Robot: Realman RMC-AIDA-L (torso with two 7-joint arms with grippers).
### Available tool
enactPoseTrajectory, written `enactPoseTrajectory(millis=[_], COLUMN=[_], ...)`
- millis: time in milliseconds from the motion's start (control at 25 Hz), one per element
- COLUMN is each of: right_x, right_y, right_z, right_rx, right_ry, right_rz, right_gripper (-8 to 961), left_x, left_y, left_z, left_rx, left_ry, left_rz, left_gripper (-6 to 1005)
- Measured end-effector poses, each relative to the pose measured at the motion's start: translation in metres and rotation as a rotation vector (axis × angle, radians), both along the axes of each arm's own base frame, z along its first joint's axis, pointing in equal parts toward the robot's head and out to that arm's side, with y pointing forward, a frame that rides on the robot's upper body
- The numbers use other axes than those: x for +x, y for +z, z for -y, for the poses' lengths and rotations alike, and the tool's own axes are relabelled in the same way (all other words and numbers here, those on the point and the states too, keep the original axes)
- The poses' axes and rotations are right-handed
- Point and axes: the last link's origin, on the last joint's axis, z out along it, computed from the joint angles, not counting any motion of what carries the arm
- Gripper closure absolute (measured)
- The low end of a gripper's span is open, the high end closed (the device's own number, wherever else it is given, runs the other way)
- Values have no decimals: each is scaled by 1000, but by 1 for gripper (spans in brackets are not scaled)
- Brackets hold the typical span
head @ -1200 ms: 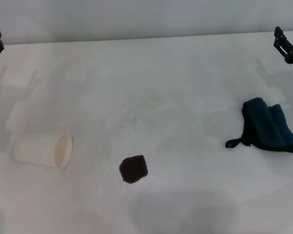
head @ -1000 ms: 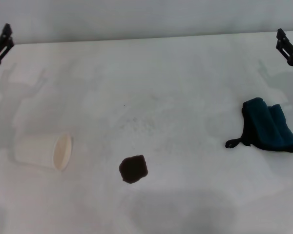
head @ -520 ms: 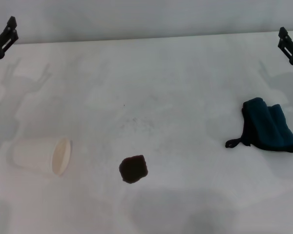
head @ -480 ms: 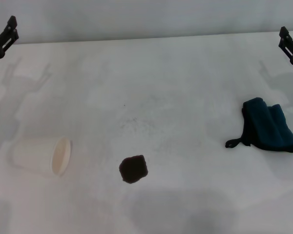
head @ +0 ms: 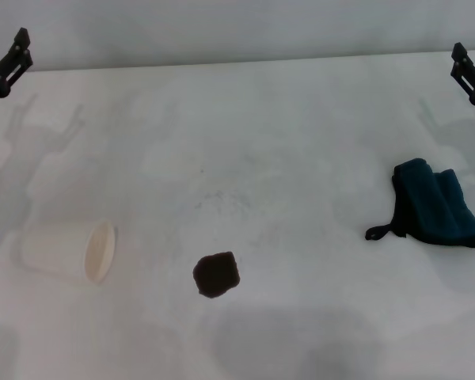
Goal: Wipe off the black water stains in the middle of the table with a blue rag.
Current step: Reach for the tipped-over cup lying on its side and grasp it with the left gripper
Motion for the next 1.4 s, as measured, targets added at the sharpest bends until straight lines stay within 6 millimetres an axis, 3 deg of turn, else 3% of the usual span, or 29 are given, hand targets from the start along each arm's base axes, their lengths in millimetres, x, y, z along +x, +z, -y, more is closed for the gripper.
enactPoseTrajectory(millis=[1000,1400], right_x=[2,2], right_y=[-1,-4], right_z=[5,5], right_rx=[2,-4], right_ry=[-1,-9], right_rz=[-4,-17], right_gripper=[170,170], left_x=[-4,0], left_y=[13,61], left_z=[1,-13], left_rx=[-30,-168], left_ry=[-1,13], left_rz=[83,110], left_gripper=[122,122])
